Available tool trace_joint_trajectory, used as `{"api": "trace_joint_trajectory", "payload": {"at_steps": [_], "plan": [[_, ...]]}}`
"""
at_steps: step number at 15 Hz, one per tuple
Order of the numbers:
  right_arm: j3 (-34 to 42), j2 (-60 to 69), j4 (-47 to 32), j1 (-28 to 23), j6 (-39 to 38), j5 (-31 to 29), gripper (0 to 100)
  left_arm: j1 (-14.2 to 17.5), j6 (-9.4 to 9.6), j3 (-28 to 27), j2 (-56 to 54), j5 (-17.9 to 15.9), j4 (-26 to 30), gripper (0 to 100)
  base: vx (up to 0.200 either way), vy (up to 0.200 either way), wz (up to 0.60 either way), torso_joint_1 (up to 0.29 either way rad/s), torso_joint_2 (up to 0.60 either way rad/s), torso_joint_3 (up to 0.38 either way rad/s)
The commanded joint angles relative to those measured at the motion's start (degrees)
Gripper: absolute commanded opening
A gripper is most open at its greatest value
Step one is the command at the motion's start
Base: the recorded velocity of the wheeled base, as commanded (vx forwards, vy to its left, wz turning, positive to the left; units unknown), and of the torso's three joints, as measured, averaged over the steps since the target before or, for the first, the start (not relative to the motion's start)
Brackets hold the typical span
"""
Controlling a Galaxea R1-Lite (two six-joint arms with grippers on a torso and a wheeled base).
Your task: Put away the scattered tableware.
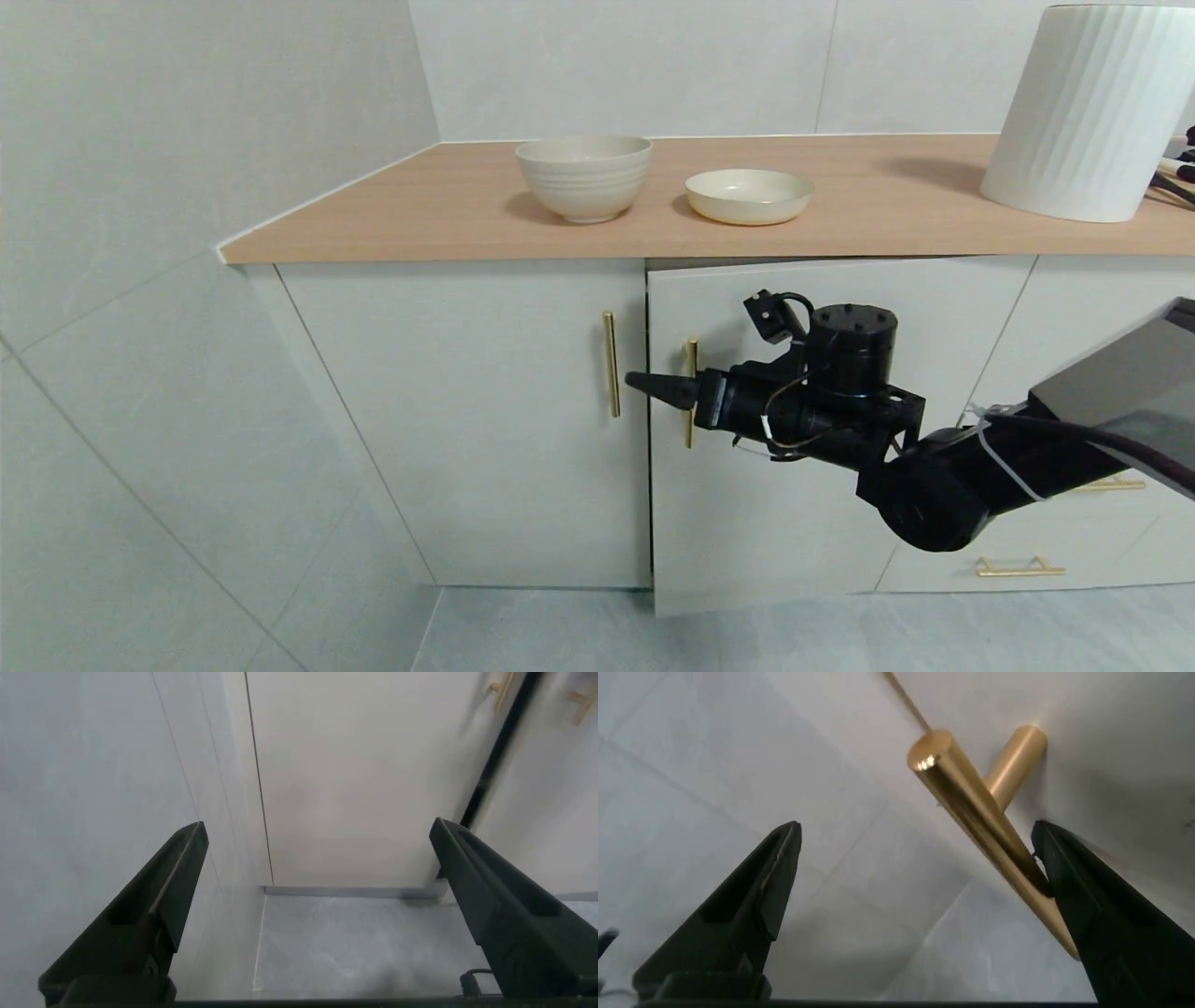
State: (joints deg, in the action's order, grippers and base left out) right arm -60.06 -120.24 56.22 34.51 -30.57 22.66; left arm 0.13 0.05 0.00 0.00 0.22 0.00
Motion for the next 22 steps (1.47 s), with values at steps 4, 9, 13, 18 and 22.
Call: {"api": "trace_joint_trajectory", "payload": {"at_steps": [4,9,13,18,22], "plan": [[5.7,5.5,0.4,0.6,0.3,0.4,100,0.0,0.04,0.0,0.0,0.0,0.0,100,0.000,0.000,0.00,0.000,0.00,0.000],[15.6,15.0,0.4,1.9,0.3,5.6,100,0.0,0.04,0.0,0.0,0.0,0.0,100,0.000,0.000,0.00,0.000,0.00,0.000],[22.3,18.1,0.5,2.4,0.7,6.3,100,0.0,1.01,0.0,0.0,0.0,0.1,100,0.000,0.000,0.00,0.000,0.00,0.000],[32.0,25.8,0.4,2.4,3.2,13.3,100,0.0,0.57,0.0,0.0,0.0,0.0,100,0.000,0.000,0.00,0.000,0.00,0.000],[36.2,29.1,0.4,2.4,3.2,13.7,100,-0.6,1.45,-9.8,2.5,-7.5,-0.2,100,0.000,0.000,0.00,0.000,0.00,0.000]]}}
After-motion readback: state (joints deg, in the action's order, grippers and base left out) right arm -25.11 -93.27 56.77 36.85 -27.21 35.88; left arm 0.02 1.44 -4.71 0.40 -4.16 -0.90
